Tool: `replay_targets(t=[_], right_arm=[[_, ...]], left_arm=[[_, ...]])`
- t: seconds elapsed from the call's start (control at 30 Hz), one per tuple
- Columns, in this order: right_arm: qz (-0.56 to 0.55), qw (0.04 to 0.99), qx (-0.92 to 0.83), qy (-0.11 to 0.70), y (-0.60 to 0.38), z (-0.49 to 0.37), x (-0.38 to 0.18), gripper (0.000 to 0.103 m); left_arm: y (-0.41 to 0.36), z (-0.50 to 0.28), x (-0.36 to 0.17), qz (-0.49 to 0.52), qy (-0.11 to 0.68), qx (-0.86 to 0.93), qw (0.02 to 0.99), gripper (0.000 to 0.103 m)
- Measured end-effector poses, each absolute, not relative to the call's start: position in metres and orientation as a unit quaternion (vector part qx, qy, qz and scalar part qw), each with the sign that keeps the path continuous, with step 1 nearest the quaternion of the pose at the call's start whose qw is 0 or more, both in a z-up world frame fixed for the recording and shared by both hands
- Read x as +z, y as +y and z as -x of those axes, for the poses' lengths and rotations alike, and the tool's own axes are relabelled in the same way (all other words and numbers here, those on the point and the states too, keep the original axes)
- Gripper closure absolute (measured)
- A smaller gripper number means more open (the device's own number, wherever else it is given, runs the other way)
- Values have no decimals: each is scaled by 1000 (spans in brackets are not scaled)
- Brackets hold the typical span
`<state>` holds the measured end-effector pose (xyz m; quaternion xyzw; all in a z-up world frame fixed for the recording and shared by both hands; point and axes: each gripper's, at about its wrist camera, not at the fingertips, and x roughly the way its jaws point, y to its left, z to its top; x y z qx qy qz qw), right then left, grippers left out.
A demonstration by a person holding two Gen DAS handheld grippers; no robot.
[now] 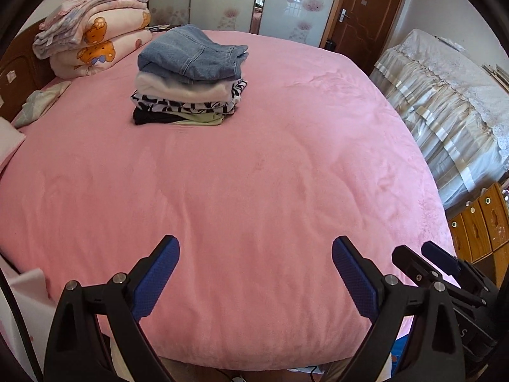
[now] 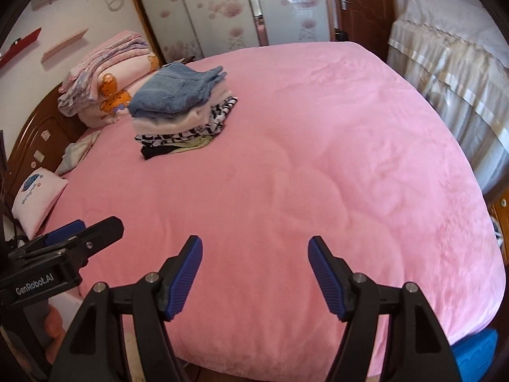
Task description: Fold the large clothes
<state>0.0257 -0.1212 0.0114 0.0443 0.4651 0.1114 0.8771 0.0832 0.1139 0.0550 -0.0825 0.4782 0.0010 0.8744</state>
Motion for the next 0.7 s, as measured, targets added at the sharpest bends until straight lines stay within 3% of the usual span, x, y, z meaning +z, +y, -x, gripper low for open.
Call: replay_targets(t=[0.7], right_arm=[[-9, 899, 105, 426, -136, 22, 7, 34]], left_arm=[[87, -26, 49, 10, 440, 46, 897, 7]])
